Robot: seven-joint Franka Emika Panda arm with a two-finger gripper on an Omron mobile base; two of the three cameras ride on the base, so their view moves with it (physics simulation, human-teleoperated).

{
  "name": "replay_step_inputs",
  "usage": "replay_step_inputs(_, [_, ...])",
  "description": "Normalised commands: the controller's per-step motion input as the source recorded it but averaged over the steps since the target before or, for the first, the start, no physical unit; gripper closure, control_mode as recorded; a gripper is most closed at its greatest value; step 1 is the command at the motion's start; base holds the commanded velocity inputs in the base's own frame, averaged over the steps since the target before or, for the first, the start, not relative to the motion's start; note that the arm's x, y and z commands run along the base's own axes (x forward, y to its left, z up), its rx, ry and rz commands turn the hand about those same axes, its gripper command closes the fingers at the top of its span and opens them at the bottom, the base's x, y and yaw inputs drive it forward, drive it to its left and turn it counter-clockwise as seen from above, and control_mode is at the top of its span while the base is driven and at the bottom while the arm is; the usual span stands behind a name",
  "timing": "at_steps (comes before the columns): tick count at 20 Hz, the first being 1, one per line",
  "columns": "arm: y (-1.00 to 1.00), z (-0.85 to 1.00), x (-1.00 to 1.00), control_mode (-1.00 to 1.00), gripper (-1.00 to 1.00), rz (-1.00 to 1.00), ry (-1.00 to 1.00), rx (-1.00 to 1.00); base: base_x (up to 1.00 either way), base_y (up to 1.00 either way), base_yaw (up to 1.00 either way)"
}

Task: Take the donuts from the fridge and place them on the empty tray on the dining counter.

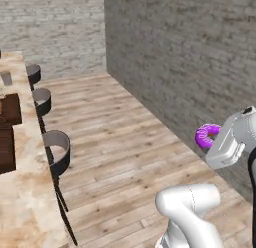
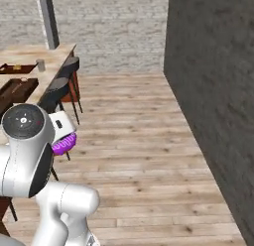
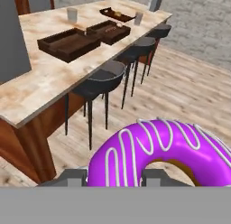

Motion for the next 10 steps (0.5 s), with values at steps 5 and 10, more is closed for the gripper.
replay_step_inputs(5, [0.00, 0.00, 0.00, 1.00, 1.00, 0.00, 0.00, 0.00, 1.00, 0.01, 0.74])
replay_step_inputs(10, [0.00, 0.00, 0.00, 1.00, 1.00, 0.00, 0.00, 0.00, 1.00, 0.00, 0.73])
